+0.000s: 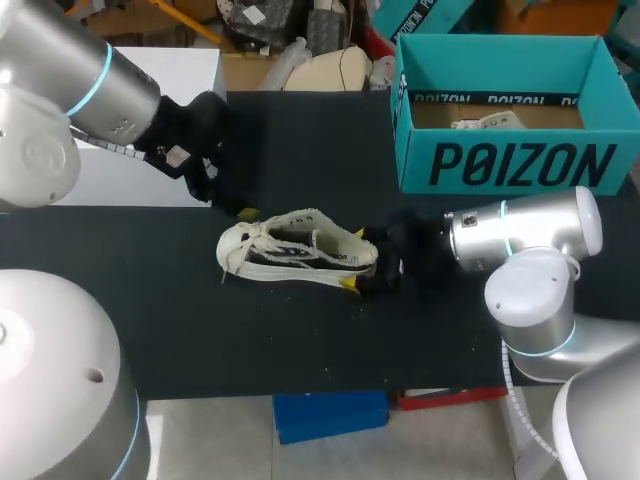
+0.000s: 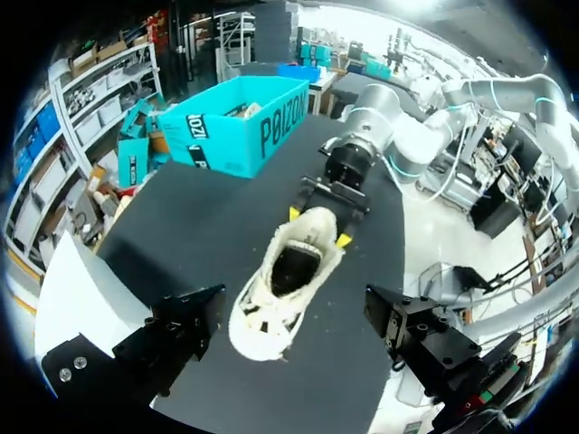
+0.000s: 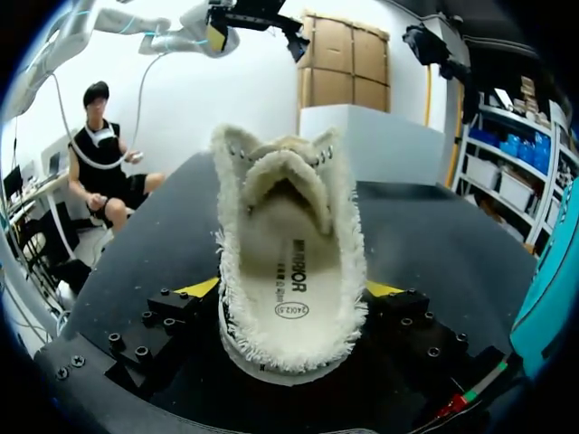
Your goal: Take the shoe out of the shoebox, open the shoe tongue, remove and reinsert the insole, then place the shoe into the shoebox
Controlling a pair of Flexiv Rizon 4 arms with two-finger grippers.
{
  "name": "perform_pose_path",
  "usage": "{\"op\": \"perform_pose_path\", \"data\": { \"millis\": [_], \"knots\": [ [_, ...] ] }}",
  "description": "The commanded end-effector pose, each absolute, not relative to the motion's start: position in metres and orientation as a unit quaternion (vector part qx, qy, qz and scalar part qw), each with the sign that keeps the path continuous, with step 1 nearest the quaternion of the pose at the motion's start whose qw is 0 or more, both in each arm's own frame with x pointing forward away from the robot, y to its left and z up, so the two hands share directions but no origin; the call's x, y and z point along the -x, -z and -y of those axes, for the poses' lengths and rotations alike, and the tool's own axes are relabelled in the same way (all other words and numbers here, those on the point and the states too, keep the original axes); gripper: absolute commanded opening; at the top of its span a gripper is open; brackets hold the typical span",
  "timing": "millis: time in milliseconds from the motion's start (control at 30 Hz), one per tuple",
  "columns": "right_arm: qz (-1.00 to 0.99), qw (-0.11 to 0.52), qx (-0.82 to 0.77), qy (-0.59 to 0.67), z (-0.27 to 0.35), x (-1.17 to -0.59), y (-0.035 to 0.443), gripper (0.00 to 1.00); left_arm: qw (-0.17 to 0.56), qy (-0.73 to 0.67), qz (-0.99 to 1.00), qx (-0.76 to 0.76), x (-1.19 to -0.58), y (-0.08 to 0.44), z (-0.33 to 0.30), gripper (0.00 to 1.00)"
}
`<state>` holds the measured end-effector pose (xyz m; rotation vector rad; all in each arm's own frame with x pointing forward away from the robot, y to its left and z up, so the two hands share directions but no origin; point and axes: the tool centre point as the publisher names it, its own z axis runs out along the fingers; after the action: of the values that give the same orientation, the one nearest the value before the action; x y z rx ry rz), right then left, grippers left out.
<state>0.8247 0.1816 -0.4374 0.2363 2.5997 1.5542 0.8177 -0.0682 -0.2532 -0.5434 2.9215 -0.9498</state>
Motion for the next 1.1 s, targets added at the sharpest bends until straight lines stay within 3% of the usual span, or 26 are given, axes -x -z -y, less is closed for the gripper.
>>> {"op": "perform_pose_path", "data": {
  "millis": [33, 367, 600, 767, 1100],
  "knots": [
    [-0.855, 0.052, -0.079, -0.51, -0.184, -0.824, 0.44, 0.0, -0.046, 0.276, -0.933, 0.225, -0.821, 0.253, 0.072, 1.0],
    [-0.855, 0.052, -0.079, -0.51, -0.184, -0.824, 0.44, 0.0, -0.046, 0.276, -0.933, 0.225, -0.821, 0.253, 0.072, 1.0],
    [-0.855, 0.052, -0.079, -0.51, -0.184, -0.824, 0.44, 0.0, -0.06, 0.159, -0.924, 0.343, -0.814, 0.25, 0.099, 1.0],
    [-0.855, 0.052, -0.079, -0.51, -0.184, -0.824, 0.44, 0.0, -0.008, 0.095, -0.91, 0.404, -0.809, 0.247, 0.106, 1.0],
    [-0.855, 0.052, -0.079, -0.51, -0.184, -0.824, 0.44, 0.0, -0.004, 0.083, -0.907, 0.412, -0.808, 0.249, 0.109, 1.0]
  ]
}}
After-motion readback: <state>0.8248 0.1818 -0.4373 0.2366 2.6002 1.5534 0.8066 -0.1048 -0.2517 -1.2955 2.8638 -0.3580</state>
